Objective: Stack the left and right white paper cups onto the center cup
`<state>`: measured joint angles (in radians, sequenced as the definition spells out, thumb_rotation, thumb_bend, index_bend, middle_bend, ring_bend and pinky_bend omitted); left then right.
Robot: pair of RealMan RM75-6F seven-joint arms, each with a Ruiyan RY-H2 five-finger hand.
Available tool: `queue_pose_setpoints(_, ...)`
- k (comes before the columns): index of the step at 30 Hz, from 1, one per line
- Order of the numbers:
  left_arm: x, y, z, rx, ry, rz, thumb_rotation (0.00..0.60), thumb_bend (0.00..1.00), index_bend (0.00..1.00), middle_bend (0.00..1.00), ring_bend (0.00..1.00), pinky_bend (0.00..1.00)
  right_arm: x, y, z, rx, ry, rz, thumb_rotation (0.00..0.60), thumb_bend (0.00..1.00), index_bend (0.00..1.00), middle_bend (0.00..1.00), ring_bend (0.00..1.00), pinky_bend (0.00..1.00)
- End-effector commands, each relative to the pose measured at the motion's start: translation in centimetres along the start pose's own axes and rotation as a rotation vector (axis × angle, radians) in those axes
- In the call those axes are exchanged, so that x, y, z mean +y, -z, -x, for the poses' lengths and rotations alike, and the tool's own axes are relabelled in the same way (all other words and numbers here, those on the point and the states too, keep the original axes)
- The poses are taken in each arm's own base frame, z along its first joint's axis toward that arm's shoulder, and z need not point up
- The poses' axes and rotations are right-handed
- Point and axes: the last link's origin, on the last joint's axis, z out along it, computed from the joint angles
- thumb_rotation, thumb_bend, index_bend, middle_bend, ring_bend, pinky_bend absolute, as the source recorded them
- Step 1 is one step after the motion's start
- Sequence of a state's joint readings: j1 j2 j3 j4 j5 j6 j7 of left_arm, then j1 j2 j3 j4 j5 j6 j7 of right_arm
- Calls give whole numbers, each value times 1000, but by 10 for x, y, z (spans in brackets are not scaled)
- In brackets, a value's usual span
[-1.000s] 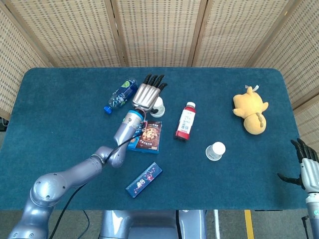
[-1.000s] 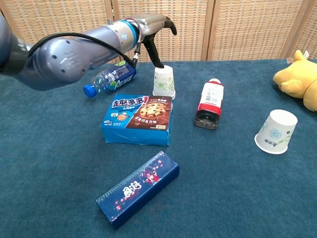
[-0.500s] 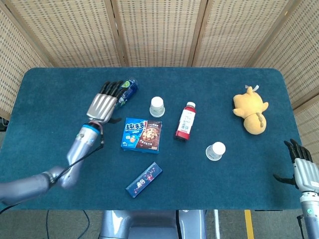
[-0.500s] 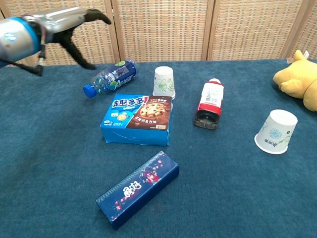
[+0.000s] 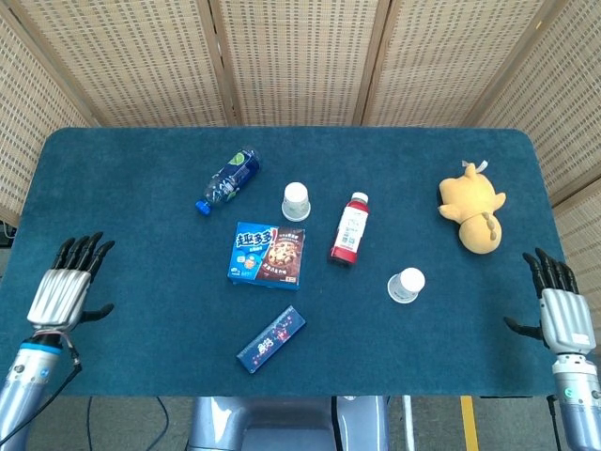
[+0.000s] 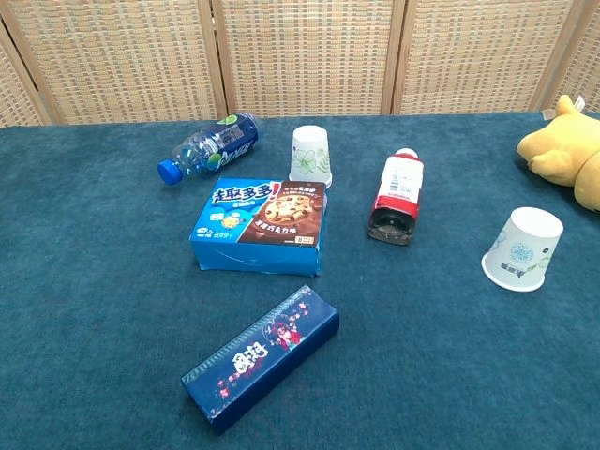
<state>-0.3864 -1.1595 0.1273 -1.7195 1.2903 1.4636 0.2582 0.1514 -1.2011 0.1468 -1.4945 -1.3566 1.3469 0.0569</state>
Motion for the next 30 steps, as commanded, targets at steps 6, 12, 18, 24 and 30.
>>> queue_pose_setpoints(6,-12,29,-2,36,6,-5,600,185,76,0,0,0,-44,-22,-5,-92,76,-104,600,89,186,52,0,49)
queue_pose_setpoints(12,-10,31,-1,28,18,19,600,184,76,0,0,0,-89,-44,1,-158,104,-184,600,142,246,69,0,67)
queue_pose_setpoints(18,-10,31,-3,35,29,24,600,184,76,0,0,0,-118,-56,11,-223,96,-199,600,152,251,70,0,70)
queue_pose_setpoints(24,-12,30,-3,34,36,21,600,184,76,0,0,0,-133,-54,27,-304,107,-192,600,153,258,73,0,70)
queue_pose_setpoints(30,-12,29,-1,30,36,25,600,184,76,0,0,0,-148,-56,38,-308,95,-204,600,153,261,75,0,70)
